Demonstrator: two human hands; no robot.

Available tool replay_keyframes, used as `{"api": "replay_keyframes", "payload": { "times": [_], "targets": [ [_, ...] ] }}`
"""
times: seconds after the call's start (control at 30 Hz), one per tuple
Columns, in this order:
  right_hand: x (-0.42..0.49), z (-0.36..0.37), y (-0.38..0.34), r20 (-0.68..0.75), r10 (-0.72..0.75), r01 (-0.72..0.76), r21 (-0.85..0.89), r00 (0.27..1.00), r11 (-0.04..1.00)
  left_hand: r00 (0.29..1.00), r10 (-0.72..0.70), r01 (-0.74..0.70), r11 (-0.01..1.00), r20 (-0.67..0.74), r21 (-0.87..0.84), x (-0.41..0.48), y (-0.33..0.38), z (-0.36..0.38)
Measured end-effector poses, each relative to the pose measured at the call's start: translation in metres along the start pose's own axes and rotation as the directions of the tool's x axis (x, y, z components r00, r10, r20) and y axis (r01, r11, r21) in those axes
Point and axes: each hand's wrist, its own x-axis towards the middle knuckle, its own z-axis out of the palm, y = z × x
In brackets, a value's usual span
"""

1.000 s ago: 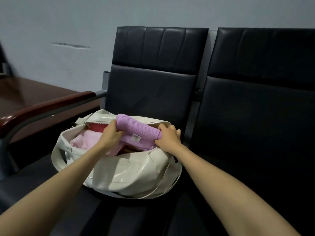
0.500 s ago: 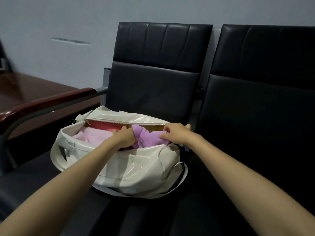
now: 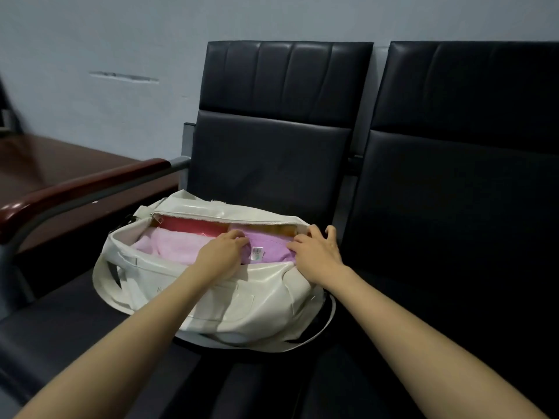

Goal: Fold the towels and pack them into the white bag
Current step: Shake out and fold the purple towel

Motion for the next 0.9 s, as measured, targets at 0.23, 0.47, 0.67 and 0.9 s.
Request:
{"api": "replay_keyframes", "payload": {
  "times": [0.23, 0.47, 0.67, 0.9],
  "targets": [
    [-0.04, -0.018, 0.025, -0.315, 0.175, -0.078, 0.299, 0.933, 0.951, 0.972, -0.169, 0.125, 0.96, -0.164, -0.25, -0.015, 0.04, -0.028],
    [-0.208, -0.041, 0.093, -0.08, 0.46, -0.398, 0.388, 0.884, 0.832, 0.984, 0.009, -0.099, 0.86, -0.179, -0.501, -0.077, 0.164, -0.032],
    [-0.363, -0.044, 0.155, 0.041, 0.711, -0.686, 0.304, 0.702, 0.661, 0.957, 0.281, -0.274, 0.792, -0.073, -0.545, -0.122, 0.31, -0.021],
    [-0.482, -0.051, 0.214, 0.164, 0.879, -0.888, 0.197, 0.448, 0.416, 0.855, 0.512, -0.374, 0.716, 0.079, -0.59, -0.152, 0.452, 0.003]
  ]
}}
